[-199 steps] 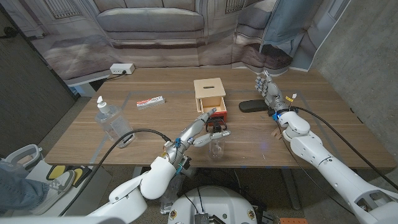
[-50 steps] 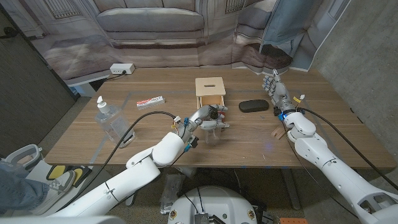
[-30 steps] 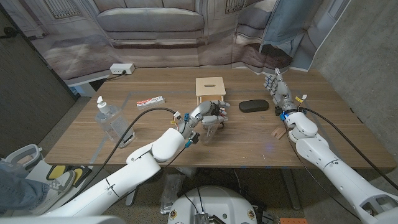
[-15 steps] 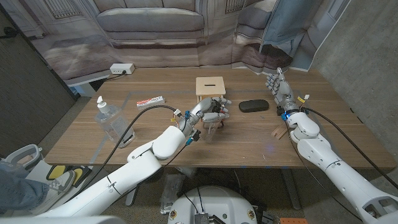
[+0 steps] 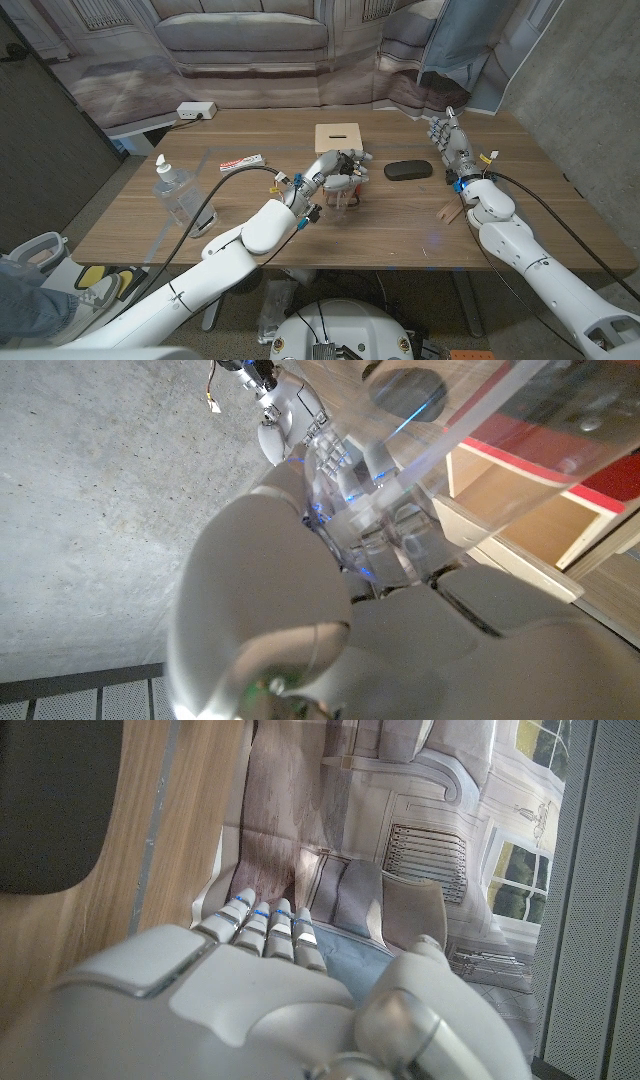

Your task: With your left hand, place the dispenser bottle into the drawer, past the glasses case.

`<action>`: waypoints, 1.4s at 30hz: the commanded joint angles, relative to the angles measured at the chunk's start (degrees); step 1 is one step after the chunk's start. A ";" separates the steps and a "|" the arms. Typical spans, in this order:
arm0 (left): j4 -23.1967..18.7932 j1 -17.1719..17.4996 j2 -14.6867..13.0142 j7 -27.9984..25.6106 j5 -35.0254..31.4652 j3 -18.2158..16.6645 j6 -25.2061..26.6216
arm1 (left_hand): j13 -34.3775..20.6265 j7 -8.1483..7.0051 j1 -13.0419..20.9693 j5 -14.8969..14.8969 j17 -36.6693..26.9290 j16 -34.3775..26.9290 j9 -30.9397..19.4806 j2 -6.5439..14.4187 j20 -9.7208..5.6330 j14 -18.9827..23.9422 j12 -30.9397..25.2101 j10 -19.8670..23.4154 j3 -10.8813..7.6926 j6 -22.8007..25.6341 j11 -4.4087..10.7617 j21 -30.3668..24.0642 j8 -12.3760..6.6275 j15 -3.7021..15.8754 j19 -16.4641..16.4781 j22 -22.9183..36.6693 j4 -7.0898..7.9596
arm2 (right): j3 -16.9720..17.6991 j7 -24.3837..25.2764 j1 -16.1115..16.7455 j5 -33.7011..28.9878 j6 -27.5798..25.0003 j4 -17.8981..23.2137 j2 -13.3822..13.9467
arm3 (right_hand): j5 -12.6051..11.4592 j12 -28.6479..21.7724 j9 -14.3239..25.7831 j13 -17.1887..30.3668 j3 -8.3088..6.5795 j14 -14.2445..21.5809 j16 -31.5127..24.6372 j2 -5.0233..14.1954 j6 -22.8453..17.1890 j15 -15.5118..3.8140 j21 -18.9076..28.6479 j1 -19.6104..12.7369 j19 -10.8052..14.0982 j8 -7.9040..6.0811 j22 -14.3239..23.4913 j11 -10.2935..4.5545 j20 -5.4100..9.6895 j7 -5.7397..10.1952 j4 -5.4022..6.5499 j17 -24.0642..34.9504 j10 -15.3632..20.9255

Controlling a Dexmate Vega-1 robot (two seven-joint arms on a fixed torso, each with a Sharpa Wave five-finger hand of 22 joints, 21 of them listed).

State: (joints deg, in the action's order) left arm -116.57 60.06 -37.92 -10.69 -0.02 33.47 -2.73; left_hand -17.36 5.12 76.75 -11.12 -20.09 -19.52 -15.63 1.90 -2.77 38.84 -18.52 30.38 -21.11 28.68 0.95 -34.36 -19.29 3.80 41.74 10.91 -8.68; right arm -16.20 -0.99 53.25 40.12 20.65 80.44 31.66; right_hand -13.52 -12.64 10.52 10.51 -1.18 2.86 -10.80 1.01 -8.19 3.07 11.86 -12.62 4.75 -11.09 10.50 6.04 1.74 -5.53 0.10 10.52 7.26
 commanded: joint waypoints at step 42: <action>0.40 -2.54 -1.34 7.12 7.12 -3.06 -5.82 | -1.01 -0.52 4.93 -0.04 -0.91 0.16 -1.01 6.31 -0.01 1.11 0.00 0.91 -0.65 1.61 0.23 -1.98 -0.71 0.78 -0.34 0.06 1.06 | -0.34 0.31 0.23 -0.53 -1.03 1.10 0.62 | 0.21 0.26 0.22 0.33 0.28 0.40 -0.10 0.91 -0.15 -0.36 -0.17 -0.20 0.26 -0.17 0.24 -0.45 0.20 0.30 -0.08 0.28 0.57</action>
State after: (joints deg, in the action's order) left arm -116.60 58.52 -39.16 -4.70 6.44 30.62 -7.76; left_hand -18.24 4.71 76.20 -11.12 -20.90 -19.52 -16.38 2.45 -2.75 39.36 -18.52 30.71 -21.74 29.70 1.25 -36.05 -19.73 3.88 41.68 10.93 -7.90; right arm -16.68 -0.98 53.26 39.64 19.83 81.18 32.08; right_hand -13.52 -12.64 10.52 10.51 -1.18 3.17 -10.80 1.45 -8.19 2.76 11.86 -12.63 4.75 -11.09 10.50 5.72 1.74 -5.53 0.11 10.52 7.58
